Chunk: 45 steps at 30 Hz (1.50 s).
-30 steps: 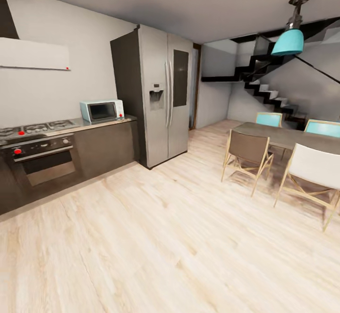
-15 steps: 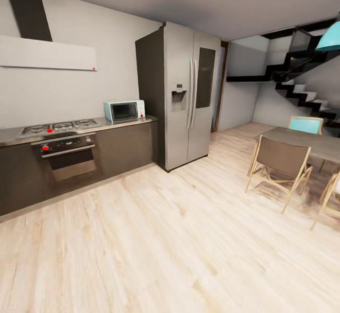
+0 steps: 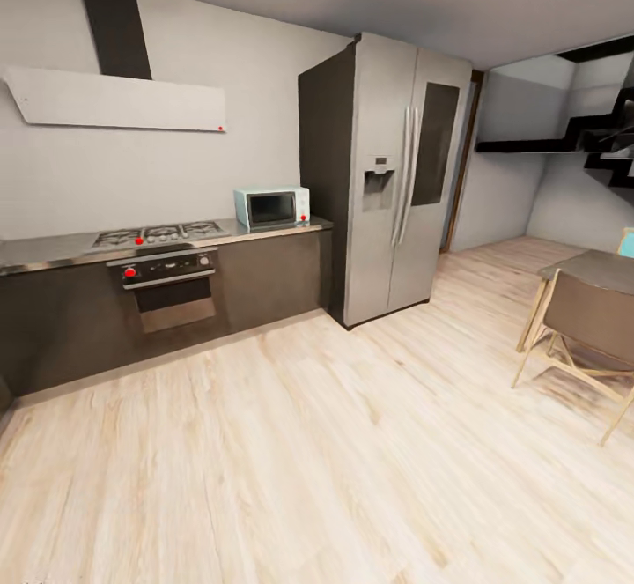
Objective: In the kitchen, take the Vidalia onion out of the sink, dice it on the chopping board with the paring knife, put the diced onion into the bowl on the countertop, then place both the paring knife and the chopping board into the sink.
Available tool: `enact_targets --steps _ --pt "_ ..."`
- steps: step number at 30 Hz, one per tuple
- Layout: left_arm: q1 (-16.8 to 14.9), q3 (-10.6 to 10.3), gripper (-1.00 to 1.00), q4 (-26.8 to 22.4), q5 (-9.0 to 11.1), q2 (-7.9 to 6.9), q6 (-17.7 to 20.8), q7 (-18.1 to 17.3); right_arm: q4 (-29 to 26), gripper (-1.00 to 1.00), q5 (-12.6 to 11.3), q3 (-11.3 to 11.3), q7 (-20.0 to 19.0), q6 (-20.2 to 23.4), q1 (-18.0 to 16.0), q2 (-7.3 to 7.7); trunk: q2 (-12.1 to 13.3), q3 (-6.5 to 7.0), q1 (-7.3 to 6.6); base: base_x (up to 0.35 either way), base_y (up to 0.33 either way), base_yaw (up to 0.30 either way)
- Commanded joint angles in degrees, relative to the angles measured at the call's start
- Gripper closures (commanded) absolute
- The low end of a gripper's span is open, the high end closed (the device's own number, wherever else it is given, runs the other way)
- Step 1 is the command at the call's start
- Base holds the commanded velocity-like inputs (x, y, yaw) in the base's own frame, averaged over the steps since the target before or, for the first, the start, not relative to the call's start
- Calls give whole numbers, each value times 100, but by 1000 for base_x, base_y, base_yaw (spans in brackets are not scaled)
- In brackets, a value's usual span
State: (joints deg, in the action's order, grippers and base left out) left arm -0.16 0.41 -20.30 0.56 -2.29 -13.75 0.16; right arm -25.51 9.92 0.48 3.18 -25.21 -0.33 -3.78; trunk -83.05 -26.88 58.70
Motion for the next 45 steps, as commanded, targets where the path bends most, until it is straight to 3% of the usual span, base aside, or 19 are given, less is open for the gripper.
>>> enact_targets --steps 1,45 --pt "-2 3 -100 0 5 1 -16 2 2 -100 45 4 33 -10 -3 0 -2 -5 3 291 0 275" --pt "-2 6 -100 9 5 1 -14 2 2 -100 45 6 33 -10 -3 -9 -2 -5 3 290 -24 277"
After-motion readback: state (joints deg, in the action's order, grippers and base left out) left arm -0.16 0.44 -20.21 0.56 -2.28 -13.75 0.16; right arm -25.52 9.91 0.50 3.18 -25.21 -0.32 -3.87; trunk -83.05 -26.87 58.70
